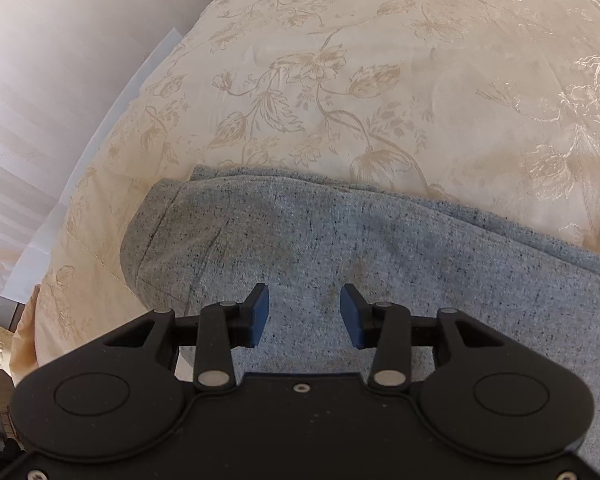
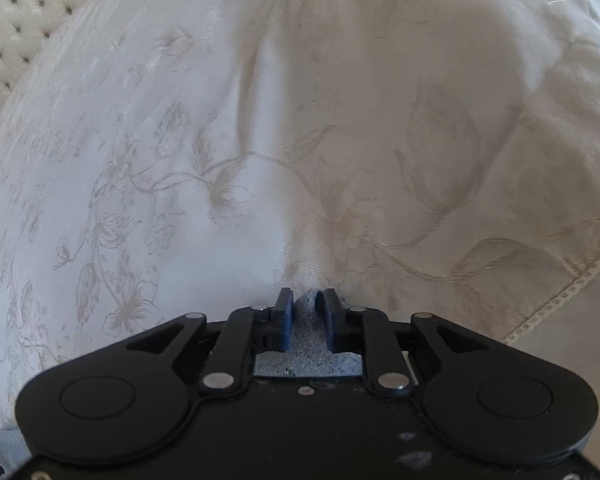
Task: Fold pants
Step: 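Lift the hems with the right tool toward the waistband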
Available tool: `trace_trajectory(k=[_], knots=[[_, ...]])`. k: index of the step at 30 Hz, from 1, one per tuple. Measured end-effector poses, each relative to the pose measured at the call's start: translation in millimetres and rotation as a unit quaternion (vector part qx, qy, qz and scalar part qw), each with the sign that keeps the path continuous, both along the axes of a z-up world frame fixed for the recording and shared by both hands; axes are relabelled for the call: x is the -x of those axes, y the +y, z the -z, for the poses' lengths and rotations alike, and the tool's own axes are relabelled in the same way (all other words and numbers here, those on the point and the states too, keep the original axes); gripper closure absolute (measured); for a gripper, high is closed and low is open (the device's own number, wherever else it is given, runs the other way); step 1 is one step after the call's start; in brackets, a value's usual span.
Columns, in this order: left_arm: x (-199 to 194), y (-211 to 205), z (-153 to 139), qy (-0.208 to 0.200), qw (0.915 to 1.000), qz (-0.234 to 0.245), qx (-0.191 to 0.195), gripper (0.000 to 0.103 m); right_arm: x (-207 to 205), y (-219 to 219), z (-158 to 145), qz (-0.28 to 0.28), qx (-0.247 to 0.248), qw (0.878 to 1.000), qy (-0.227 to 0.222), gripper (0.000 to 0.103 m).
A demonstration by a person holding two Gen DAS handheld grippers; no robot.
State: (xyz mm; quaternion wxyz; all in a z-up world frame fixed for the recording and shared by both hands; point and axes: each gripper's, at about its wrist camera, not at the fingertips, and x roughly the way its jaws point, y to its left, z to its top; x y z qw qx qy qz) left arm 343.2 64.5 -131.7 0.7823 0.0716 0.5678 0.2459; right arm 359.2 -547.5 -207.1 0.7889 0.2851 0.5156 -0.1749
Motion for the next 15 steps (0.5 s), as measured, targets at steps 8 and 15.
trace_trajectory(k=[8,15], knots=[[18,-6,-3,0.001,1.0,0.003,0.007,0.052,79,-5,-40,0.023,-0.009,0.999,-0.034,0.076],[36,-15,-7,0.007,0.9998,0.014,0.01,0.052,123,1,-12,0.066,-0.064,0.996,-0.009,0.076]])
